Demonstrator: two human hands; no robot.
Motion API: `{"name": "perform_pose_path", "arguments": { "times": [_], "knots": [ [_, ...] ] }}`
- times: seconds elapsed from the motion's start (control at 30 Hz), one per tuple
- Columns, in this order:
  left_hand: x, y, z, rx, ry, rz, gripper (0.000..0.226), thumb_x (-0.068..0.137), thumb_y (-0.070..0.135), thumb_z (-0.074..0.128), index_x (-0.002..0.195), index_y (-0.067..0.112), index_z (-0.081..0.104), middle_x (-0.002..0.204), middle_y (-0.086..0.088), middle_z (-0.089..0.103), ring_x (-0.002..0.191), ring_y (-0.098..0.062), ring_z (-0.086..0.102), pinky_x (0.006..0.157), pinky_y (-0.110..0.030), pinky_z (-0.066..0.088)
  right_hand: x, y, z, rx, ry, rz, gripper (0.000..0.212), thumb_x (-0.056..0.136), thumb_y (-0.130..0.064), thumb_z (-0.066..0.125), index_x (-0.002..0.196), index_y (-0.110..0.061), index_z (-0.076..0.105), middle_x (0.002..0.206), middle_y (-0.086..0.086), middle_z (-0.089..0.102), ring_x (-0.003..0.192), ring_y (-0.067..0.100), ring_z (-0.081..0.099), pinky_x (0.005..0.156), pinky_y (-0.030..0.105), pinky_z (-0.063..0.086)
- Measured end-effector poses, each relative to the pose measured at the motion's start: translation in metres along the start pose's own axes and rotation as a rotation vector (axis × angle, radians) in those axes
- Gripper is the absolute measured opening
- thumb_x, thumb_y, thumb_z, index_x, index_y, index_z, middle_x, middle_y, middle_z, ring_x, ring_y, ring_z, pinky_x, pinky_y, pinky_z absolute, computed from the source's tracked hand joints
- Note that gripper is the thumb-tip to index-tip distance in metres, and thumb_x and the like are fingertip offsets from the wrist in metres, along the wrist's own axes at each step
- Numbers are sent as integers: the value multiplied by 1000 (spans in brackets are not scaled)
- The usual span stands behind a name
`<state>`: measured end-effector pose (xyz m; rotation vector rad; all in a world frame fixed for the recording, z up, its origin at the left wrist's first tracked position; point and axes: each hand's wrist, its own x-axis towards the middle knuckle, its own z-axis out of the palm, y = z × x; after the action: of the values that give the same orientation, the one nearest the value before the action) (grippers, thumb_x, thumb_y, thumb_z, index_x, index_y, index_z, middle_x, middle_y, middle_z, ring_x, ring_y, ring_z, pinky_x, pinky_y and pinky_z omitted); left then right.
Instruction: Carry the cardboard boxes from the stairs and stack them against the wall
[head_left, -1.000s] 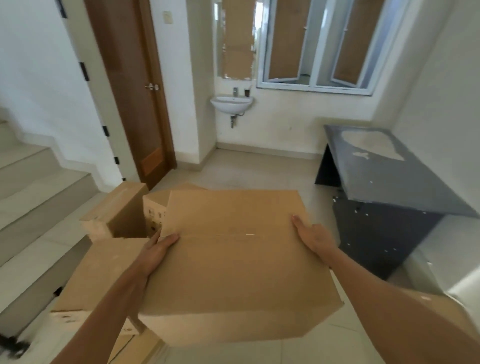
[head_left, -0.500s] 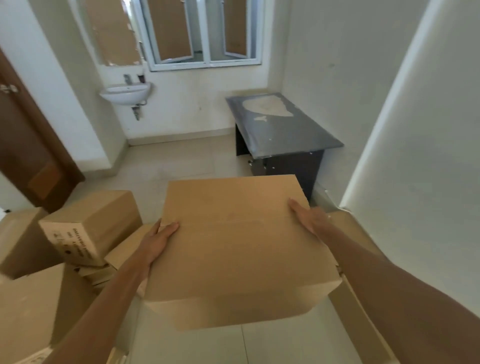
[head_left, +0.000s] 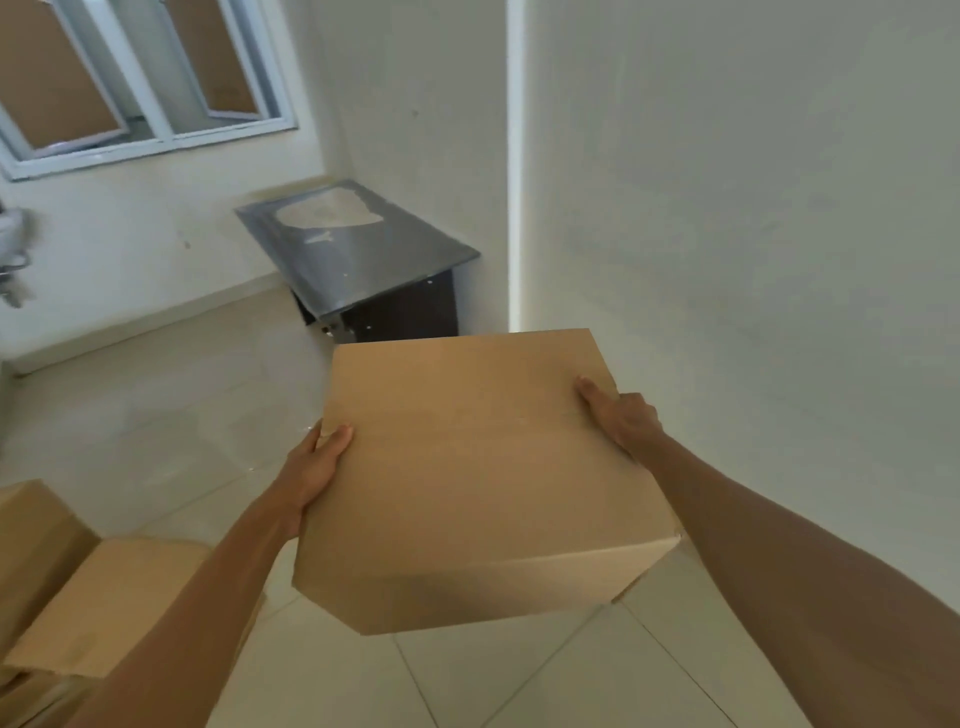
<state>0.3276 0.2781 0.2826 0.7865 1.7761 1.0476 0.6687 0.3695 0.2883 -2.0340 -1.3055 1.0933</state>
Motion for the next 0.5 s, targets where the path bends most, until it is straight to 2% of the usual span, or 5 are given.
{"name": "perform_pose_path", "arguments": {
  "times": [0.07, 0.2, 0.27, 0.4, 0.5],
  "knots": [
    [1, 5, 28, 22, -90, 0, 43, 94, 45, 52, 134, 32, 46, 99, 3, 63, 86, -21, 64, 63, -34, 52, -2, 21, -24, 14, 58, 38, 100, 78, -80, 42, 142, -3, 41, 141, 22, 46, 127, 39, 46, 105, 44, 38],
    [10, 10, 78, 64, -237, -16, 41, 89, 54, 55, 127, 37, 50, 114, -4, 65, 99, -29, 65, 89, -52, 52, -2, 63, -62, 7, 176, 132, 99, 80, -80, 37, 141, -2, 41, 140, 22, 46, 126, 40, 47, 106, 46, 39],
    [15, 10, 103, 96, -311, -17, 38, 88, 56, 55, 123, 40, 51, 116, -3, 65, 101, -27, 64, 91, -51, 51, -6, 85, -76, 33, 234, 182, 98, 80, -80, 36, 141, -4, 42, 139, 21, 47, 125, 40, 48, 105, 46, 40],
    [19, 2, 153, 155, -436, -21, 47, 88, 57, 55, 131, 42, 48, 116, 1, 66, 101, -24, 65, 91, -49, 51, -15, 134, -97, 62, 342, 274, 96, 81, -80, 31, 138, -4, 46, 136, 21, 50, 122, 40, 50, 103, 45, 41],
    [29, -8, 192, 204, -524, -12, 74, 72, 71, 60, 137, 41, 43, 126, 2, 61, 104, -23, 64, 90, -48, 53, -24, 172, -107, 81, 425, 349, 94, 84, -78, 29, 138, -3, 46, 137, 22, 51, 122, 40, 50, 102, 45, 40]
  ]
}}
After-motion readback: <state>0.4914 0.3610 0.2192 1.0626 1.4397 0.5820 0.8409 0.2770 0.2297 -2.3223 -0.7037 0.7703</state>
